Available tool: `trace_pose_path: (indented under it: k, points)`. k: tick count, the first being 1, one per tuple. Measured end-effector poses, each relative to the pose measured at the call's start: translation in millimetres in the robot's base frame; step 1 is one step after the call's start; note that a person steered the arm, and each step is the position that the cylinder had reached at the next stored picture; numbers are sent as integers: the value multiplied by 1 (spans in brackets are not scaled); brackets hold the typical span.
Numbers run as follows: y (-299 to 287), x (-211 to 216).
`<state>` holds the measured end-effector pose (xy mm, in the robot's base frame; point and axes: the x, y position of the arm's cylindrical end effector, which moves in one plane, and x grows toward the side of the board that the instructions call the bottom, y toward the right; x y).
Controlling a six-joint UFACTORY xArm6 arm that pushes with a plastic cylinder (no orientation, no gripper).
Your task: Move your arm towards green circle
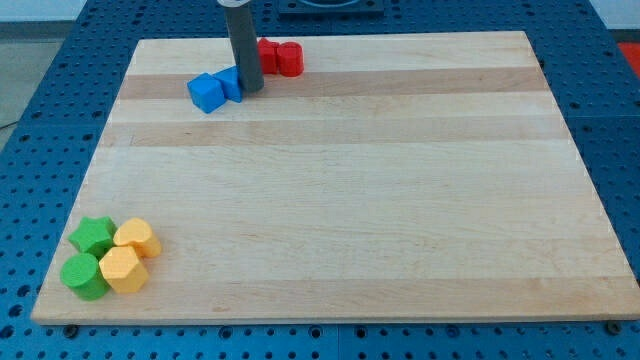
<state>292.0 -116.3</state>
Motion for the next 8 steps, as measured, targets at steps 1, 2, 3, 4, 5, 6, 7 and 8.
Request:
trace_pose_path:
  k: [1,2,3,4,5,6,7,8]
  points:
    - [-4,-14]
    - [3,1]
    - [19,37]
    - [14,45]
    - [10,41]
    - [4,77]
    - [-69,84]
    - [-187,82]
